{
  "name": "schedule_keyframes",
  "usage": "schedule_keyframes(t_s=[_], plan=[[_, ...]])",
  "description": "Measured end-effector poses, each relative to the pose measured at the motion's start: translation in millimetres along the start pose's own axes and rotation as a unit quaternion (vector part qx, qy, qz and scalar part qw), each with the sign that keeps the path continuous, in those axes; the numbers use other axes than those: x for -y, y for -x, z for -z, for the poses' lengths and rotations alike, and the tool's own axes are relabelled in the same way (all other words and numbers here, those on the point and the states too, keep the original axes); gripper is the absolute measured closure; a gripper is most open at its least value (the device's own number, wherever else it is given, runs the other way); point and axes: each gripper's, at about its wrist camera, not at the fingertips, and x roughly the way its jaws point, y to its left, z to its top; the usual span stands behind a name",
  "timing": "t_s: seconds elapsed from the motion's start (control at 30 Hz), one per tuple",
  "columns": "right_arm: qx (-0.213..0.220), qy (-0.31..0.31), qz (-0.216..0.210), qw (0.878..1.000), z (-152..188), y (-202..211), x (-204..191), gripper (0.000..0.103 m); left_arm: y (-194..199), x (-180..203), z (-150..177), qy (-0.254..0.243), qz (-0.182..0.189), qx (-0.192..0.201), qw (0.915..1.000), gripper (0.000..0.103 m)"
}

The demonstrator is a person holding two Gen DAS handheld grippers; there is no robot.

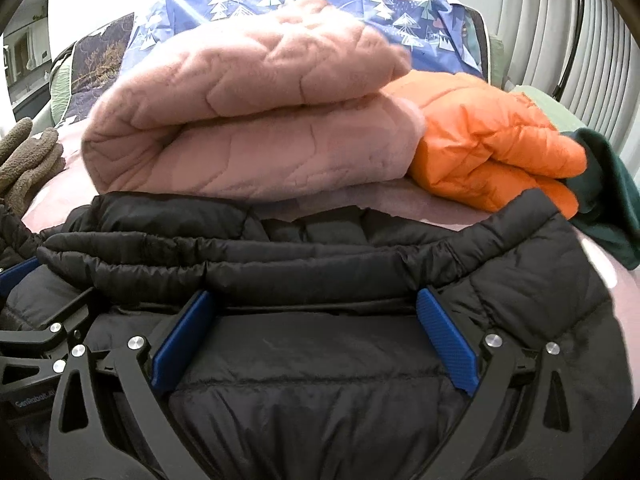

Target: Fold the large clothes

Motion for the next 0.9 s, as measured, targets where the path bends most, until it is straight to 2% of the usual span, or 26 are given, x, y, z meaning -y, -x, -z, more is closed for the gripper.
schedule_keyframes(t_s=[0.03, 0.13, 0.23, 0.3, 0.37, 0.43, 0.73, 0.9], plan=[[0.012, -0.005, -0.002, 1.0, 2.8, 16.2, 1.4, 0.008, 15.9, -0.5, 3.1, -0.001, -0.003, 0.001, 1.0, 0.008], [0.047, -0.022, -0.027, 0.998, 18.9, 63.2, 5.8, 0.008, 66.0, 3.5, 17.9, -0.021, 0.02, 0.03, 0.9991, 0.008], [0.039, -0.01, -0.033, 0.999, 41.4, 82.5, 0.1, 0.008, 95.3, 15.9, 38.9, -0.061, 0.018, 0.047, 0.9968, 0.007], [0.024, 0.005, -0.009, 1.0, 54.1, 70.9, -5.8, 0.008, 86.2, 24.1, 50.8, -0.076, 0.001, 0.026, 0.9968, 0.006], [0.028, 0.003, 0.001, 1.0, 65.3, 58.8, -6.7, 0.007, 69.8, 22.8, 60.8, -0.068, -0.004, 0.016, 0.9976, 0.002], [0.021, 0.003, -0.005, 1.0, 65.4, 56.3, -6.8, 0.007, 61.2, 16.5, 71.3, -0.052, 0.008, 0.031, 0.9981, 0.002], [-0.001, 0.003, -0.024, 1.0, 69.8, 40.8, -7.0, 0.005, 50.7, 15.4, 74.0, -0.043, 0.014, 0.016, 0.9988, 0.002], [0.008, 0.005, -0.025, 1.0, 70.6, 49.0, -8.1, 0.005, 53.9, 14.5, 72.5, -0.043, 0.016, 0.02, 0.9988, 0.002]])
